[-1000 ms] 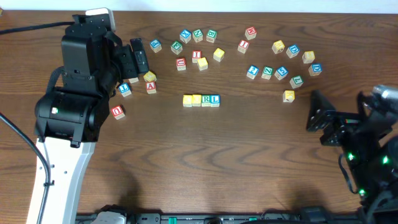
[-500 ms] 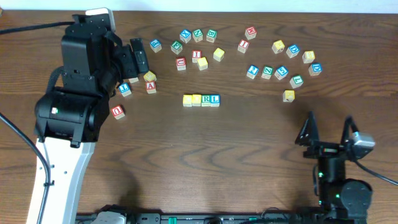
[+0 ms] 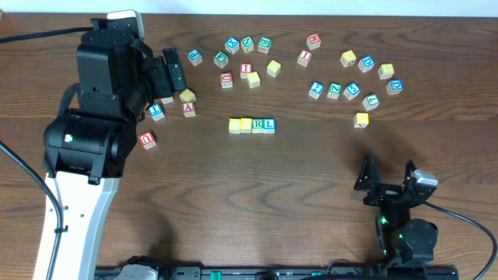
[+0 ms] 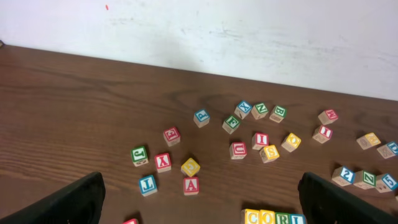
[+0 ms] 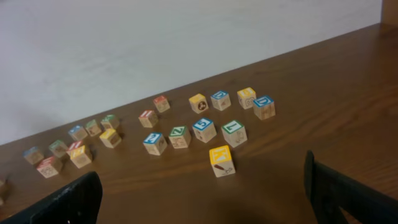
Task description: Spell out CORL
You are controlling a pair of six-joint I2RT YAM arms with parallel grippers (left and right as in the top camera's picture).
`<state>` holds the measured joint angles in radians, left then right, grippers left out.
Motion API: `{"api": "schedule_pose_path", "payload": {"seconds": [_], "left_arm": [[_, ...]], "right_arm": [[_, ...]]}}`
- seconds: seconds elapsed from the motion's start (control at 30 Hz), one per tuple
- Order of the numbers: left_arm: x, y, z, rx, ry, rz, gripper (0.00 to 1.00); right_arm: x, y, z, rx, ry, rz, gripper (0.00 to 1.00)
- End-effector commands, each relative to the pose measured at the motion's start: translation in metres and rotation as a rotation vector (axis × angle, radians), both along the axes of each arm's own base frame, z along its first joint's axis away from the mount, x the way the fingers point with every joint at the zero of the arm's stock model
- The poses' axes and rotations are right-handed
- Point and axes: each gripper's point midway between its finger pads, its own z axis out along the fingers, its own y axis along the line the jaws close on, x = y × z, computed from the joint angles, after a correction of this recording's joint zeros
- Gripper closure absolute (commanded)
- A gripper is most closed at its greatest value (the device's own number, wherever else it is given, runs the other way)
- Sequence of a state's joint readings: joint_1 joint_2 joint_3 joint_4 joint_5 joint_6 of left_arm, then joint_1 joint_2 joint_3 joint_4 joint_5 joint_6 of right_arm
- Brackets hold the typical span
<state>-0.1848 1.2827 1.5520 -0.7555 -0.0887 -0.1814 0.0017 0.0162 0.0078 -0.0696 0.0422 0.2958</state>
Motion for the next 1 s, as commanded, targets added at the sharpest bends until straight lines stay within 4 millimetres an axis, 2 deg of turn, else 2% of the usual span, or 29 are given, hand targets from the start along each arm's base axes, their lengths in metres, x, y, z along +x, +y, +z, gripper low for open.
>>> {"api": "schedule_pose_path", "payload": {"seconds": [0.0, 0.97], "left_arm": [[-0.0018, 0.0038, 0.0053, 0.016, -0.015, 0.004, 0.02], [-0.0017, 0.0072, 0.0056, 0.040, -0.016, 0.013, 0.03]], "right_arm": [[-0.0004, -0.0004, 0.0002, 0.003, -0.004, 0.001, 0.01], [-0.0004, -0.0004, 0.0004, 0.003, -0.005, 0.001, 0.01]]}}
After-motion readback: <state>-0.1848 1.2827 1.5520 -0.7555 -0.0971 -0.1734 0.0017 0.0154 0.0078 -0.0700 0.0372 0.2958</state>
